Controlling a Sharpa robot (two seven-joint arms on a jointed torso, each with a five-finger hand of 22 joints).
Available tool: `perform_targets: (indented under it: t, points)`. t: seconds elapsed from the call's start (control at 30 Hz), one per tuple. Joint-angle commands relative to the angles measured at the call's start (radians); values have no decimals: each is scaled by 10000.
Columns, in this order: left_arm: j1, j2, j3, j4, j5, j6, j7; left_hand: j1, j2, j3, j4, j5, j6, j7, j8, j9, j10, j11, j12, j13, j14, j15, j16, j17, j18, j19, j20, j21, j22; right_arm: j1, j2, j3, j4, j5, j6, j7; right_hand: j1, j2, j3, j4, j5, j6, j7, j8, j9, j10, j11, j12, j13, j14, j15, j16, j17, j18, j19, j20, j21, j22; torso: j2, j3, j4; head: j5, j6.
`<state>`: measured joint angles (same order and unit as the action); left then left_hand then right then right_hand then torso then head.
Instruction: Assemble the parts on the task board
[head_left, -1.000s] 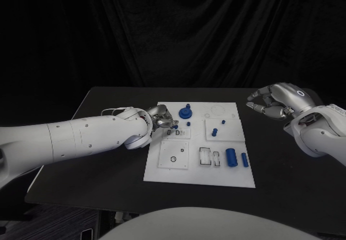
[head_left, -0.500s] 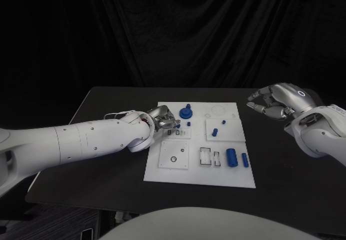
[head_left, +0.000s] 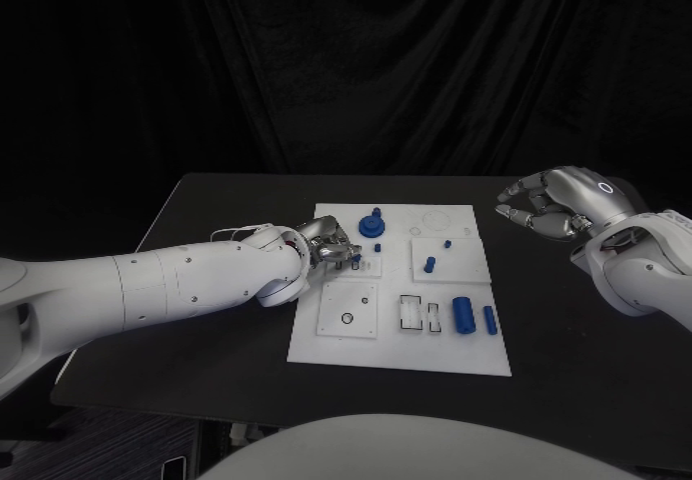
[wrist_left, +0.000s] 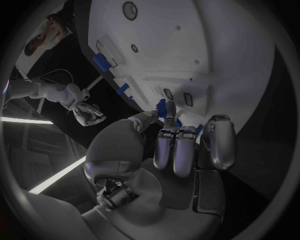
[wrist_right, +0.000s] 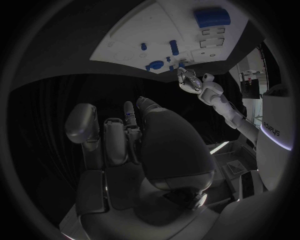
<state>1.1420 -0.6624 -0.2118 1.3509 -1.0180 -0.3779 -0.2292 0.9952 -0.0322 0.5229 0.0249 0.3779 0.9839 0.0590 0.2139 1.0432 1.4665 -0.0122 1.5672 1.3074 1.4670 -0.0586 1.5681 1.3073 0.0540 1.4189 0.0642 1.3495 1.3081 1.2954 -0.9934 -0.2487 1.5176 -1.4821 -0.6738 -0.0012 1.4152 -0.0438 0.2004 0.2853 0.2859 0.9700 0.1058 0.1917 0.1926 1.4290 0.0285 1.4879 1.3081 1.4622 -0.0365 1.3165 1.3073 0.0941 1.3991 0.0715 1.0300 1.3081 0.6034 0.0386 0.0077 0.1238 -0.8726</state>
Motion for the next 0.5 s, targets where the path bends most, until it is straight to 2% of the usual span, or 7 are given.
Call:
perform_targets:
  t: [0.03, 0.5]
  points:
    - [-29, 22, 9, 25, 60, 188, 2, -10, 67, -73, -5, -21, -30, 20, -39, -8, 1043, 80, 36, 2634, 1038, 95, 27, 2635, 60, -58, -18, -55, 1830, -20, -32, 7, 28, -34, -129, -179, 83, -37, 47, 12, 56, 36, 10, -47, -9, -22, -19, -67, 613, 147, -22, -30, 395, 42, 62, -21, -39, 1328, 7, -4, 12, 11, 0]
    - [-83, -45, 9, 63, 60, 188, 10, 9, 78, -97, 8, 5, -20, 9, -34, -10, 1043, 77, 36, 2634, 1038, 97, 27, 2635, 62, -64, -15, -63, 1827, -20, -60, 7, 49, -34, -91, -204, 71, -40, 48, 25, 65, 41, 12, -47, -12, -9, -17, -59, 629, 152, -20, -18, 406, 41, 63, -21, -38, 1328, 3, -4, 22, -10, 0]
